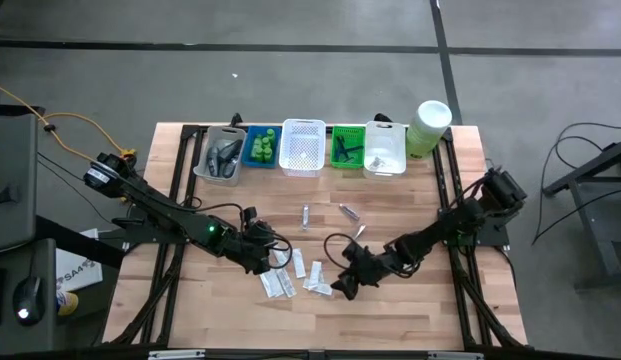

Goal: Pick & Place Travel size toiletries
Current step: Put the bandage into the right white bin

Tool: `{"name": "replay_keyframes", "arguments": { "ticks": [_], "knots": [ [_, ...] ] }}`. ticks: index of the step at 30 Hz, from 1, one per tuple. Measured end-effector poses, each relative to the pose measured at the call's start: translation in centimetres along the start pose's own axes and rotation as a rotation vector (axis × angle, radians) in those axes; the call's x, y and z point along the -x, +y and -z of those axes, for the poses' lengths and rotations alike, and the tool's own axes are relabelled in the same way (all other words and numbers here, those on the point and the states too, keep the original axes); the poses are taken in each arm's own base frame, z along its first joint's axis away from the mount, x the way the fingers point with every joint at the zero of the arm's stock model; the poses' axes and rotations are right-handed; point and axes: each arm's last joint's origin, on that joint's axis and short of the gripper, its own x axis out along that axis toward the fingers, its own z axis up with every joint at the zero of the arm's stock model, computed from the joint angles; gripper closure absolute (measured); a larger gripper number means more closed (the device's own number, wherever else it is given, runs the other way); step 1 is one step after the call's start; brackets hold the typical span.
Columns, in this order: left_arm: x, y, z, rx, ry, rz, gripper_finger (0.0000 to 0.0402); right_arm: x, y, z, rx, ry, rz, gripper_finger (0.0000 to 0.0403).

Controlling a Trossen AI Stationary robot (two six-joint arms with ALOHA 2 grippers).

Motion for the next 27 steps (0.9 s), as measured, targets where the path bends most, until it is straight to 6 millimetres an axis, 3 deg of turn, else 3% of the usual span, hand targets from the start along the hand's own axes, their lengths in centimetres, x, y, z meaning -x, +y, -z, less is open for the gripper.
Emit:
{"name": "replay_keyframes", "arguments": {
  "ticks": [6,15,27],
  "knots": [
    [0.0,0.0,0.0,-0.002,0.001,-0.001,0.0248,-0.1,-0.1,0.7,-0.115,0.004,0.018,0.0157],
    [0.0,0.1,0.1,-0.01,0.01,-0.007,0.0248,-2.9,-1.2,2.1,-0.265,0.002,-0.009,0.0157],
    [0.0,0.1,0.2,-0.018,0.019,-0.012,0.0248,-4.5,-0.9,2.4,-0.364,-0.023,-0.016,0.0157]
  ]
}}
